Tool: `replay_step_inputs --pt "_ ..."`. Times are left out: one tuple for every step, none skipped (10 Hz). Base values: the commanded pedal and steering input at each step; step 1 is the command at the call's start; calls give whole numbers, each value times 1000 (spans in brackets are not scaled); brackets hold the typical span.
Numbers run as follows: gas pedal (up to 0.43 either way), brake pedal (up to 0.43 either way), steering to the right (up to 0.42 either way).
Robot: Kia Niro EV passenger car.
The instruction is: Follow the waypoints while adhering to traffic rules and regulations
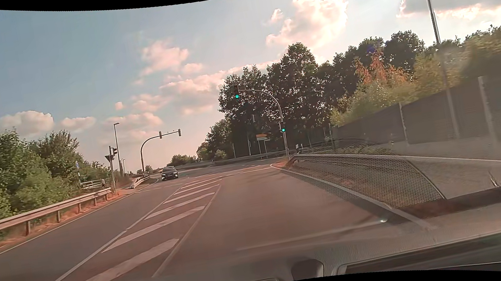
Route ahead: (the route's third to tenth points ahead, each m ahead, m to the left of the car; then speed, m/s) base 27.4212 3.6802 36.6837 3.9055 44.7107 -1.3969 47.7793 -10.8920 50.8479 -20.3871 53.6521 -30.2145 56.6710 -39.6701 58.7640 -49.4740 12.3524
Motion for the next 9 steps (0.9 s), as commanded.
replay_step_inputs --pt "0 0 -26" --pt "0 0 -26" --pt "0 0 -26" --pt "0 0 -26" --pt "0 0 -24" --pt "0 0 -22" --pt "0 0 -22" --pt "0 30 -21" --pt "0 73 -21"
